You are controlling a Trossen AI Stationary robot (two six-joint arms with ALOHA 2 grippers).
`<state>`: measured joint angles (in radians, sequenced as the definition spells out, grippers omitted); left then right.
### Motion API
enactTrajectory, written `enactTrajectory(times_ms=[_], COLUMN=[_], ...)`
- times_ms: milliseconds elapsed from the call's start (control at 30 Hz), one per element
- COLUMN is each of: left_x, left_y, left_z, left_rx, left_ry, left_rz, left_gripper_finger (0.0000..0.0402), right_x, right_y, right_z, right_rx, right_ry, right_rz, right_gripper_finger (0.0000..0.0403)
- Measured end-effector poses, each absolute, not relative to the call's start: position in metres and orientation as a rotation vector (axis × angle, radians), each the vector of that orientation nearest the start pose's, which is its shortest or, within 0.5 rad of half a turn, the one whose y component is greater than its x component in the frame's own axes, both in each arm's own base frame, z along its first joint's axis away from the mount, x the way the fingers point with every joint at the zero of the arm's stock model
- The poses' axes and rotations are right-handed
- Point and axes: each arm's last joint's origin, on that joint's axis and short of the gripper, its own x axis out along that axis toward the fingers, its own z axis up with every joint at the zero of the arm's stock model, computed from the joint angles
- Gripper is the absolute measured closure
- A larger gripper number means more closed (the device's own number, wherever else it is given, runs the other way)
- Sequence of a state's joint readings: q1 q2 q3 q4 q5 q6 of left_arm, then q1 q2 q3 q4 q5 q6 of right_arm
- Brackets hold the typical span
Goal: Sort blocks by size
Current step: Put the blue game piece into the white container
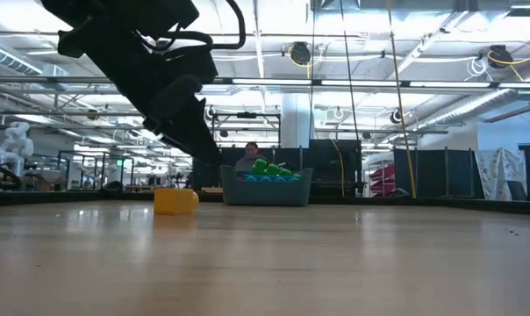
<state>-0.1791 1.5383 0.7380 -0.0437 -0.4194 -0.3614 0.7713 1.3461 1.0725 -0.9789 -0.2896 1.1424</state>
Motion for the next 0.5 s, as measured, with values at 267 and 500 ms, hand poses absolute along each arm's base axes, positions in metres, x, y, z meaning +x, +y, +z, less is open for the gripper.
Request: enactTrajectory(times_ms=[267,500], left_x=[0.287,0.287], left_y=[-0.039,-0.04], left_z=[0.164,0.164], left_rx=[-0.098,-0.099], left_ry=[0.733,0.734], left_rz=[0.365,0.363], left_gripper_finger=[0.0091,0.0091], right_x=[0.151,0.148], right_y=[0.202,0.215], right_z=[0.254,0.23], right_rx=[0.586,0.539], right_ry=[1.553,1.643], right_rz=[-0.013,-0.172], right_gripper_finger=[0.0291,0.0255])
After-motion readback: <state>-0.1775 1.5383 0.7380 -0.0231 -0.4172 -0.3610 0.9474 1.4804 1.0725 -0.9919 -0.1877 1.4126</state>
